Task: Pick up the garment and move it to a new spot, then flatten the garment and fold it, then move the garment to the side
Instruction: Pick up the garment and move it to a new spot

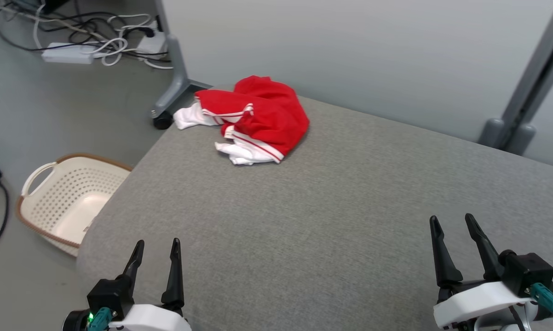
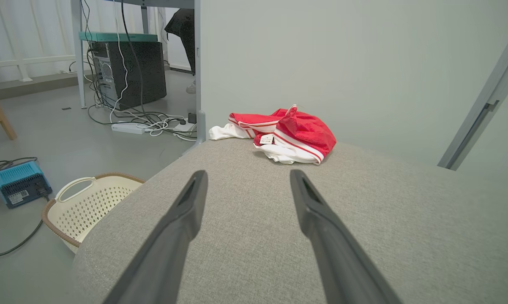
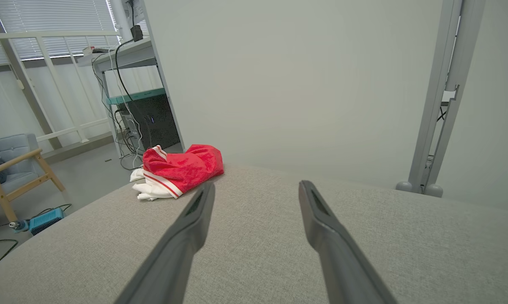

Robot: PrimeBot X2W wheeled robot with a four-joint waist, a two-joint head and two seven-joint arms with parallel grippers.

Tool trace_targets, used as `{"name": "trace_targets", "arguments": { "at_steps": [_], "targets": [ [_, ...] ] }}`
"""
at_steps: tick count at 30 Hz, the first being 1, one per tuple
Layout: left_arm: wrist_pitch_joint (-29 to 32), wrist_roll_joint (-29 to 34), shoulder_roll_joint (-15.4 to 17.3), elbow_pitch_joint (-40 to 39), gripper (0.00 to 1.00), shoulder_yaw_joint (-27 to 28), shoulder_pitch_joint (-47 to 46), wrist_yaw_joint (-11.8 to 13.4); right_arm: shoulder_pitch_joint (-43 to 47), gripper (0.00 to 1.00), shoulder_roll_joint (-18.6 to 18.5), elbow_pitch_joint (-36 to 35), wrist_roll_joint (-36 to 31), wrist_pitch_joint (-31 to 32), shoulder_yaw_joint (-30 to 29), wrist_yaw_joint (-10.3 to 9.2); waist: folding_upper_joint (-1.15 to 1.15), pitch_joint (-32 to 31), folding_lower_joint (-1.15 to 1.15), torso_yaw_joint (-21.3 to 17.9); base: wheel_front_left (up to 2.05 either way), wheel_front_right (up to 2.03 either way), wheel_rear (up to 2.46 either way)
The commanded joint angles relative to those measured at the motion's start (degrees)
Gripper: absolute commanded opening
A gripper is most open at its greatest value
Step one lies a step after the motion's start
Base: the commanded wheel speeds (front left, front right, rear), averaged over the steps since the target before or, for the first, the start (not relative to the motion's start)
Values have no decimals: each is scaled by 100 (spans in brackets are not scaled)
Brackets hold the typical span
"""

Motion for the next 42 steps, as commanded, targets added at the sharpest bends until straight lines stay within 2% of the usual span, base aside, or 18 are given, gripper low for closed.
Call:
{"name": "trace_targets", "arguments": {
  "at_steps": [1, 7, 14, 23, 26, 31, 35, 40, 42],
  "targets": [
    [-19, -30, 23, -29, 100, 14, 28, 29, -49, 100, -29, 13, 36, -37, -15, 2, 0, 32, 0, 237, 0, 0, 0],
    [-21, -44, 35, -80, 100, 31, 31, 42, -123, 100, -30, 33, 45, -48, 44, 2, 0, 82, 0, 285, 0, 0, 0],
    [15, -2, 164, -116, 100, -13, -326, -117, -270, 100, -30, -115, -139, 36, -49, 2, 0, 406, 0, 69, 0, 0, 0],
    [395, 102, 522, -19, 100, 10, -1603, -392, -640, 100, -30, -476, -437, 212, -177, 2, 0, 1206, 0, -379, 0, 0, 0],
    [599, 63, 746, 65, 100, 135, -2291, -517, -800, 100, -32, -629, -509, 298, -137, 2, 0, 1548, 0, -643, 0, 0, 0],
    [1080, -89, 1056, 512, 100, 220, -3350, -876, -1005, 100, -31, -782, -568, 327, -94, 3, 0, 1970, 0, -1084, 0, 0, 0],
    [1555, -301, 1137, 1117, 100, 269, -3975, -1086, -1144, 100, -30, -900, -621, 344, -70, 3, 0, 2248, 0, -1444, 0, 0, 0],
    [1842, -250, 1300, 1808, 100, 214, -4479, -1162, -1266, 100, -29, -1178, -735, 386, -79, 2, 0, 2562, 0, -1852, 0, 0, 0],
    [1896, -232, 1314, 2100, 100, 214, -4621, -1093, -1277, 100, -28, -1315, -784, 419, -110, 2, 0, 2657, 0, -1965, 0, 0, 0]
  ]
}}
